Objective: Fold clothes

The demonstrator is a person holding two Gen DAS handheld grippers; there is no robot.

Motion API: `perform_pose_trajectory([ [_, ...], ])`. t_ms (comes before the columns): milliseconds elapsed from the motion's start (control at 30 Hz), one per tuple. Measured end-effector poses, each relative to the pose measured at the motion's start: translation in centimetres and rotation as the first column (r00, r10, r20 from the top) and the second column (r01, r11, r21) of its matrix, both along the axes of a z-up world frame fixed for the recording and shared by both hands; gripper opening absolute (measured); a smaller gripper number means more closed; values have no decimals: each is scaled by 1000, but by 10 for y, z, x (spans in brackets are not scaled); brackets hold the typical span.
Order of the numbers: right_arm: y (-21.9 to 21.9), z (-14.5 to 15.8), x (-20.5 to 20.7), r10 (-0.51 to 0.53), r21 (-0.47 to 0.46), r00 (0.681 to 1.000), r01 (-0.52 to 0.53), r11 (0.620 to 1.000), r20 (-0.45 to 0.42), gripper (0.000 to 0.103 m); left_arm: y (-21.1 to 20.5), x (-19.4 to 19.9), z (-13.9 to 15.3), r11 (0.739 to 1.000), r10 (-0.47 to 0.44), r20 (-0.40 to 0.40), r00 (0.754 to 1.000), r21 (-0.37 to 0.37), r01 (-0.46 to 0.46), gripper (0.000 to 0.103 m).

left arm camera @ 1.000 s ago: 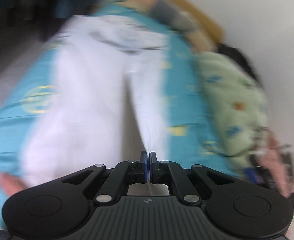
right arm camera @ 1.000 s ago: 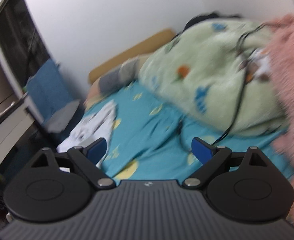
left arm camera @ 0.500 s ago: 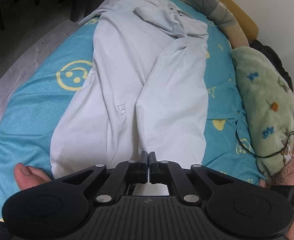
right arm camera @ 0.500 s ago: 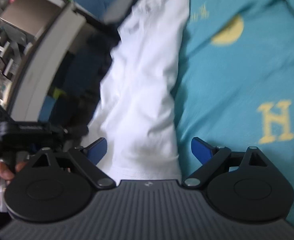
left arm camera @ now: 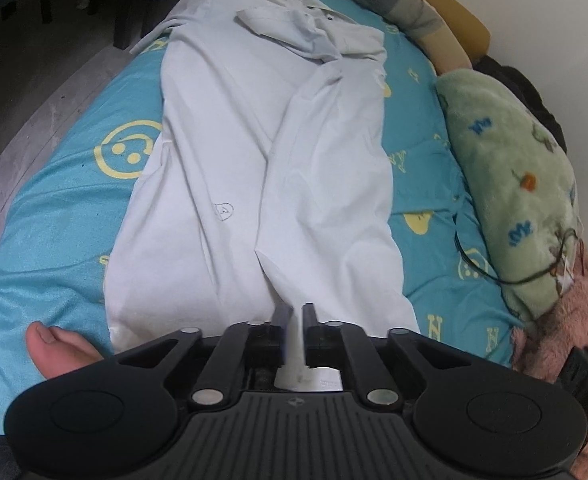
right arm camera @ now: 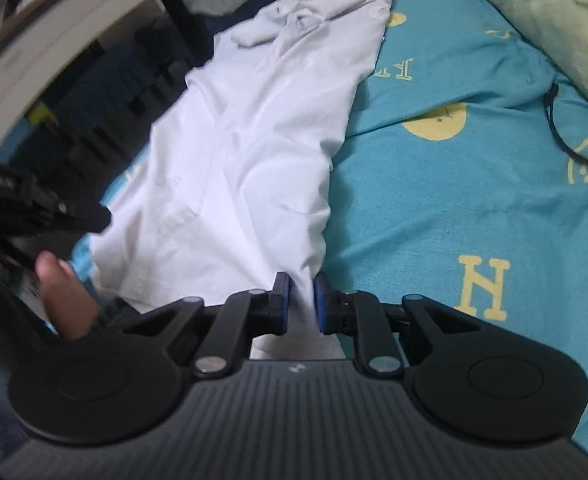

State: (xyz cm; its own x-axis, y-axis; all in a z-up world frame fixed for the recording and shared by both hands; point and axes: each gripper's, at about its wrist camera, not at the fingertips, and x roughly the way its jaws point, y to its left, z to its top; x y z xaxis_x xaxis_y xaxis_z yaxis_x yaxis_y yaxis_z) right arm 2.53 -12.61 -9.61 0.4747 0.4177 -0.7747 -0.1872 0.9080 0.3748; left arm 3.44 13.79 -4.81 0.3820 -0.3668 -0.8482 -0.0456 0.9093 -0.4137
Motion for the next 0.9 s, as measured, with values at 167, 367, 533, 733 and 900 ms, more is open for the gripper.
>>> perform_pose_trajectory([
  [167,-11,26,-9,-49,52,999,49,997,-6,76,-1,-27,50,999,-9,105,994,42,4,59],
  [367,-7,113,-36,-80,35,988,77,996,129,79,5,-72,128,996,28,232,972,73,-46,81],
  [533,6,185,-49,-105,50,971,97,994,215,79,11,-97,199,994,68,305,950,58,-90,84],
  [733,25,247,-53,-143,95,953,121,988,268,79,19,-98,250,992,71,428,901,67,-110,93],
  [900,37,242,-36,-142,15,950,144,989,279,79,64,-76,213,991,119,393,912,12,-135,91],
])
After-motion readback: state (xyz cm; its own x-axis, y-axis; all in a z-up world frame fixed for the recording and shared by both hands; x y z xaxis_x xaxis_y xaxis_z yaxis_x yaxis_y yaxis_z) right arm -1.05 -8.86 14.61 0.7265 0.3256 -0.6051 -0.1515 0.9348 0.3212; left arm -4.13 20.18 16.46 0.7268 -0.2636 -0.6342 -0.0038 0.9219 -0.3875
